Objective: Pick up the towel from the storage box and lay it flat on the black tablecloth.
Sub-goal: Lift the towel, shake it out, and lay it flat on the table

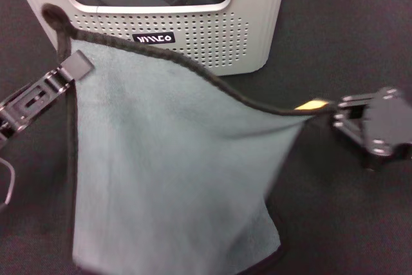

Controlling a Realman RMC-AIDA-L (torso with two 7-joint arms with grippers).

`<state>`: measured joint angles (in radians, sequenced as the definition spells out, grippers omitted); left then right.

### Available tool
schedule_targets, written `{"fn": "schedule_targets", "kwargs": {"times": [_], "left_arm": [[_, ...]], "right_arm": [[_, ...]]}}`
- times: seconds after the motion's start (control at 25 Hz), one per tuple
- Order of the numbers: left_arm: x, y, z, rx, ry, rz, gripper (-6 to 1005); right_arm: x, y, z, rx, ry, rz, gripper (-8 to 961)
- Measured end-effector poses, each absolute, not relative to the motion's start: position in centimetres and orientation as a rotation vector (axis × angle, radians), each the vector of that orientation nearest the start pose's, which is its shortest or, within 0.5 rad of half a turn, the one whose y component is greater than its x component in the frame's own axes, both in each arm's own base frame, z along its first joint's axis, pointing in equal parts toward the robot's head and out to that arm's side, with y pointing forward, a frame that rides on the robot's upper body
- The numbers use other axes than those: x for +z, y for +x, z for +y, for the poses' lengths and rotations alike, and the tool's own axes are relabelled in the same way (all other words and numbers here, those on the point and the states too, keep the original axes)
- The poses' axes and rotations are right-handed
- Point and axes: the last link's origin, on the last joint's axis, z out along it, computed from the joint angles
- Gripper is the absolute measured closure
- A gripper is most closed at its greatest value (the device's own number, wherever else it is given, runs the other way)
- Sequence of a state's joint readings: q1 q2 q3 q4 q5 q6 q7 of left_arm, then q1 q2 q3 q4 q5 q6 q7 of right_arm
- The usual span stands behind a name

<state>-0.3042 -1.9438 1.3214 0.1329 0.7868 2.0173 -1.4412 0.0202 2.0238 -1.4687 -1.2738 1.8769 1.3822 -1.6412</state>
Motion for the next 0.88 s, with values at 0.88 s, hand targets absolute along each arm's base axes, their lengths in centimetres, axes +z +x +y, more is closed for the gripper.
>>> {"fn": "schedule_targets", "kwargs": {"times": [0.88], "left_arm": [[2.3, -32.2, 27.1, -1.378, -2.076, -1.147, 950]], "right_arm": [[-5.0, 21.0, 34.3, 0.808, -2.594, 0.646, 935]]}}
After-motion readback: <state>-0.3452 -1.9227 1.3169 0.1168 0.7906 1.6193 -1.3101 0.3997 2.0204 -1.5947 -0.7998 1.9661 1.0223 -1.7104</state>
